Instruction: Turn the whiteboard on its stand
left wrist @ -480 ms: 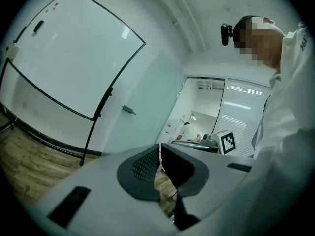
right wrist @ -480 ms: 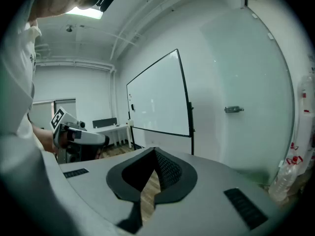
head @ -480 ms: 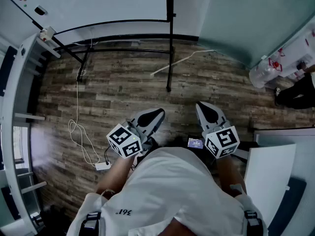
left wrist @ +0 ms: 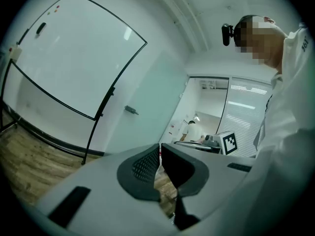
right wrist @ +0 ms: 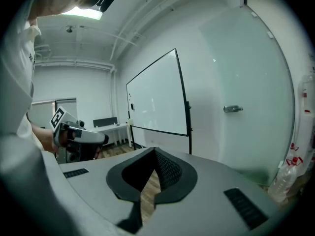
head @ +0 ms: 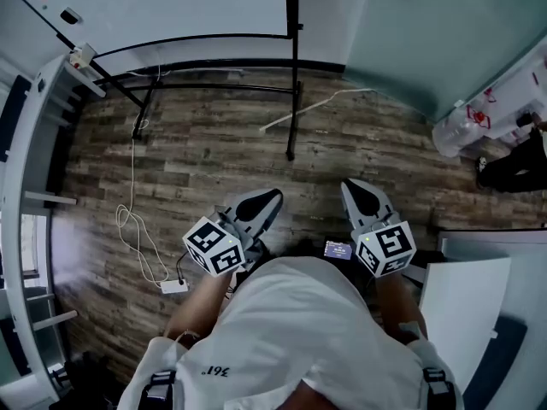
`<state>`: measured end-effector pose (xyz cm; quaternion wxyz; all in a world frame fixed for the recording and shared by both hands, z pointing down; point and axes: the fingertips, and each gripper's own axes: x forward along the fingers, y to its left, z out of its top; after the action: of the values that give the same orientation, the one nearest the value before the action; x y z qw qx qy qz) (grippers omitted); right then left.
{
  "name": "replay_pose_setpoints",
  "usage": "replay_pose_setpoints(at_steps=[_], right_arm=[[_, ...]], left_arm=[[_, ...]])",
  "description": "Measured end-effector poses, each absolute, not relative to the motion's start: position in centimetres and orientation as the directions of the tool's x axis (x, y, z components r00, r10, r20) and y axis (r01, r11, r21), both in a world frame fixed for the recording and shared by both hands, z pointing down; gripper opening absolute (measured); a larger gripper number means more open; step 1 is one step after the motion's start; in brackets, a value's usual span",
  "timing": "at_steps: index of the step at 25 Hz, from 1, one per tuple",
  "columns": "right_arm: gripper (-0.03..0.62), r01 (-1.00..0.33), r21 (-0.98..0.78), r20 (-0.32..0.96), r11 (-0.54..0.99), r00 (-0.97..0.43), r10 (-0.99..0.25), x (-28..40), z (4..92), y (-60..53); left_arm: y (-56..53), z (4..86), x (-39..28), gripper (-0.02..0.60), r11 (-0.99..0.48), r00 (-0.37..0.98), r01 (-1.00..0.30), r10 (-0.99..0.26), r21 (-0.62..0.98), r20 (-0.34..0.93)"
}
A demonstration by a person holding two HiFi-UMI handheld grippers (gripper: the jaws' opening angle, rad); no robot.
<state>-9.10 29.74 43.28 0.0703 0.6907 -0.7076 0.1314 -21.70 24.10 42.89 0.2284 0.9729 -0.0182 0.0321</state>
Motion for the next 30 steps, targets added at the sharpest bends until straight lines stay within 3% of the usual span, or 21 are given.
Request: replay_pose_setpoints(at_steps=[30], right_arm=[[0.028, -0.986, -0.155, 0.265, 0.055, -0.095, -0.96, -2.5, 44.5, 25.9]], left_arm=[[20.3, 43.2, -16.0, 0.018, -0.891, 0.99, -0.136, -0.109, 0.432, 0.087]])
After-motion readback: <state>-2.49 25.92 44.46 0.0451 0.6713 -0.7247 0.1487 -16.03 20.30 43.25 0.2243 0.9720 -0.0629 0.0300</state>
